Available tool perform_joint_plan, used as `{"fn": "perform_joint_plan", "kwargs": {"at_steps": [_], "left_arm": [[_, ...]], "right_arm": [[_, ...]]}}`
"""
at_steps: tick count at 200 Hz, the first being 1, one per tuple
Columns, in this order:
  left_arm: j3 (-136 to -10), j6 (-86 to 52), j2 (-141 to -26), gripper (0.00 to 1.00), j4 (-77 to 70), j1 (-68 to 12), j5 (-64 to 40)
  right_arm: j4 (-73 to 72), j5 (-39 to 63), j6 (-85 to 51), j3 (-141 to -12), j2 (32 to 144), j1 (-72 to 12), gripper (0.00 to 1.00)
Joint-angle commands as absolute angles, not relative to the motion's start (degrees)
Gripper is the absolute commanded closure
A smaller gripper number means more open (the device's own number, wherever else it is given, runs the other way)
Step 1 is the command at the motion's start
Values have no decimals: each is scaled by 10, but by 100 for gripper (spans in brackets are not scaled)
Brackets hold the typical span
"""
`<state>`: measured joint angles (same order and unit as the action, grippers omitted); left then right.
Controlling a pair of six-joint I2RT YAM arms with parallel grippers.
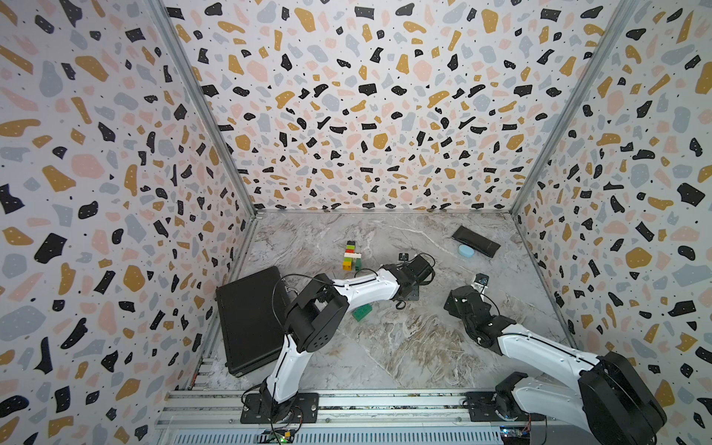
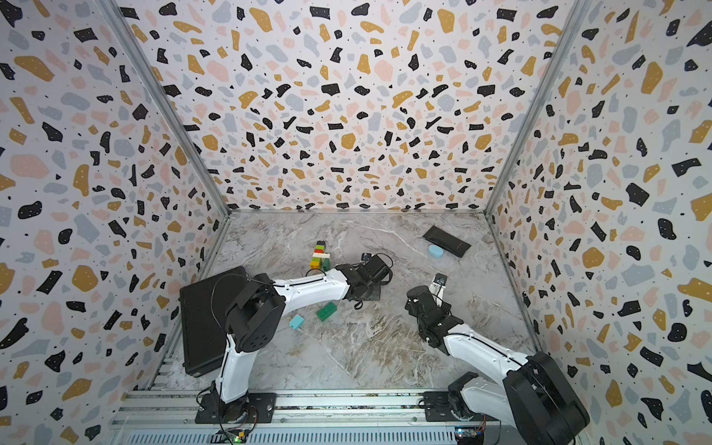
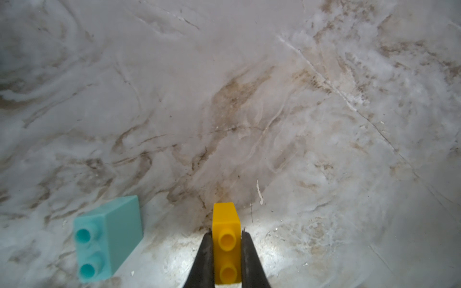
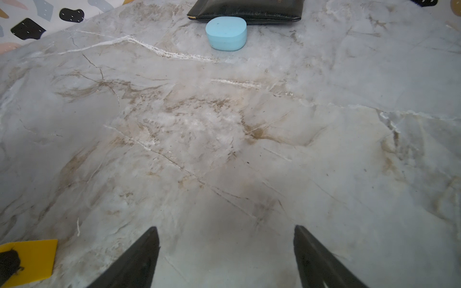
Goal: Assemble the letter h with lego
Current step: Adjust the lego brick at the center of the board.
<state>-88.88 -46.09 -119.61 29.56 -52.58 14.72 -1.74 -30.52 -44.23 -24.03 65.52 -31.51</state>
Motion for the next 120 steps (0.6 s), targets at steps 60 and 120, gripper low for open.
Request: {"fn": "perform_joint_plan", "kwargs": {"at_steps": [60, 120], "left_arm": [[-894, -494, -1215, 75, 306, -528, 142], [-905, -489, -1180, 54, 322, -527, 153]], "right_arm": [[-17, -305, -447, -245, 650, -313, 14], [-19, -300, -445, -246, 653, -313, 14]]}}
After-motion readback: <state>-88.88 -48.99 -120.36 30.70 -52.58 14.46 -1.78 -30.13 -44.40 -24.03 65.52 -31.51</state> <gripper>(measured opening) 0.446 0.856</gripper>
